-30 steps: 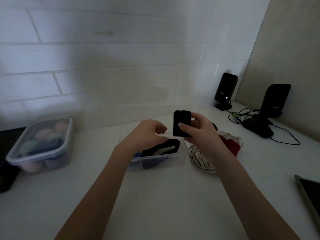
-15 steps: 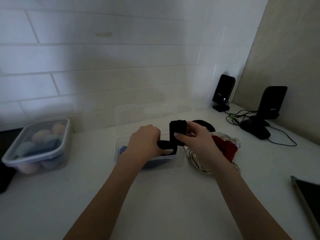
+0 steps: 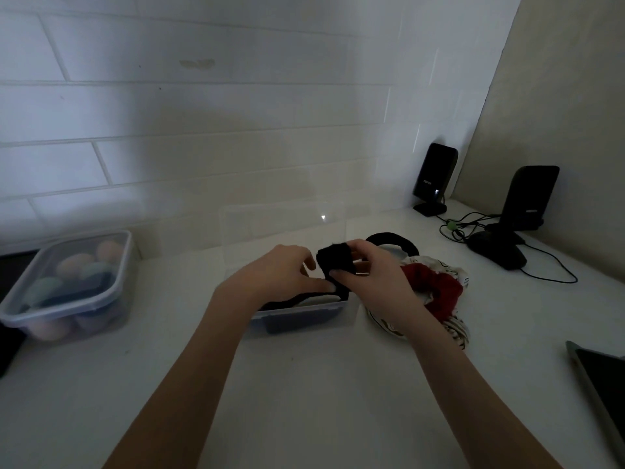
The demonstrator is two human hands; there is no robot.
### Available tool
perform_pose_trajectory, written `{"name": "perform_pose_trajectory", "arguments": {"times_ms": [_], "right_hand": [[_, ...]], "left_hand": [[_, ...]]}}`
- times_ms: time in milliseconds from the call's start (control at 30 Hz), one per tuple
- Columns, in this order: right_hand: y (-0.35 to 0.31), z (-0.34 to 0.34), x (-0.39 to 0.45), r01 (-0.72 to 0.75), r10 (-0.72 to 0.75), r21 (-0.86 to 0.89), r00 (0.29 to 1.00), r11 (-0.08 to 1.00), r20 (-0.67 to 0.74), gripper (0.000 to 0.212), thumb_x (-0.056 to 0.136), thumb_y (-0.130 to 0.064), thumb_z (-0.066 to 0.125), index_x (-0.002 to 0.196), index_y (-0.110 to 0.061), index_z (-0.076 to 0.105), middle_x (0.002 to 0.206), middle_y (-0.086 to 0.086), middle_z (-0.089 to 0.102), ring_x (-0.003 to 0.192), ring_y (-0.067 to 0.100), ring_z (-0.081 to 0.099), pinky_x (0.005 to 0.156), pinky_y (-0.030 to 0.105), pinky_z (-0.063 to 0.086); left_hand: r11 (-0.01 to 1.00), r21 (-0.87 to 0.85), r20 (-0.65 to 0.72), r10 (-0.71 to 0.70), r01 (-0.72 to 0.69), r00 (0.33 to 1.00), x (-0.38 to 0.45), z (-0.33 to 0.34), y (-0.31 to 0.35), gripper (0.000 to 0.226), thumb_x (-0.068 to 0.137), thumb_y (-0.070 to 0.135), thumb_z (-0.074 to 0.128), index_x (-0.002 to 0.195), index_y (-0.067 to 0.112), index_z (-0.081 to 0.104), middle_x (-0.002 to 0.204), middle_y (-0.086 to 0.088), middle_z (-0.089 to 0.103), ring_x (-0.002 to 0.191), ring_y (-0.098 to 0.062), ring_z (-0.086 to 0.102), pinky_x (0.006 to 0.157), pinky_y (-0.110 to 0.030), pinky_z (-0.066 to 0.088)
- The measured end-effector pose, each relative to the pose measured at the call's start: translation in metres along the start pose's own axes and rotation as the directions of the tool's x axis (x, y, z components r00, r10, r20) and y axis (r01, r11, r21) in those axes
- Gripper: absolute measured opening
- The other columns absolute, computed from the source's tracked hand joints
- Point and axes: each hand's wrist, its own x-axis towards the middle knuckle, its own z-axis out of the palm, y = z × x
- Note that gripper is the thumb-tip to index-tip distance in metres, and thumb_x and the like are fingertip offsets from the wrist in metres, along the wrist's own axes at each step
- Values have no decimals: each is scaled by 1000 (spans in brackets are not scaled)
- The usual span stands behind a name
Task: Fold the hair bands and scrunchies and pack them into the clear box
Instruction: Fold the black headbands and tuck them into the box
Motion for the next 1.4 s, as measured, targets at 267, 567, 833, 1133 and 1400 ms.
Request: {"name": "perform_pose_trajectory", "arguments": {"times_ms": [267,567,833,1133,1400], "right_hand": [[-2,2,-2,-30,27,-112,999,993,-28,22,79,-14,70,99,-20,62,95,-3,66,87,9,63,73,17,51],[-10,5,-6,12,-17,-187,1000,982,-23,19,82,-14,66,101,-11,61,96,7,67,89,21,64,81,44,53],[-4,-1,-4,-96,104,77,989,992,-105,21,84,-16,67,103,-17,60,100,-1,64,88,11,66,74,21,56],[-15,-15,-3,-265,302,725,950,636,82,27,88,-10,62,115,-10,61,113,11,67,102,23,68,83,38,57],[-28,4,-7,-149,59,372,968,916,243,41,81,0,68,117,-18,63,126,-16,60,108,4,62,91,25,52]], "left_hand": [[983,164,309,28,-83,951,-7,5,2,57,77,66,52,73,10,62,65,1,50,60,-15,44,59,-28,33],[988,85,253,103,-128,962,-8,11,-2,33,76,46,69,77,19,49,75,4,48,67,-12,44,60,-27,33],[844,-512,-48,157,-160,986,-21,12,-15,26,71,20,79,93,22,66,69,7,71,61,-6,63,61,-17,48],[448,-886,-146,-25,-120,989,-14,10,-29,28,83,-3,60,105,11,68,86,-2,74,75,-17,68,68,-25,55],[467,-843,-330,-61,-265,942,-16,9,-30,27,77,-16,57,79,11,59,59,9,67,52,-9,61,50,-20,50]]}}
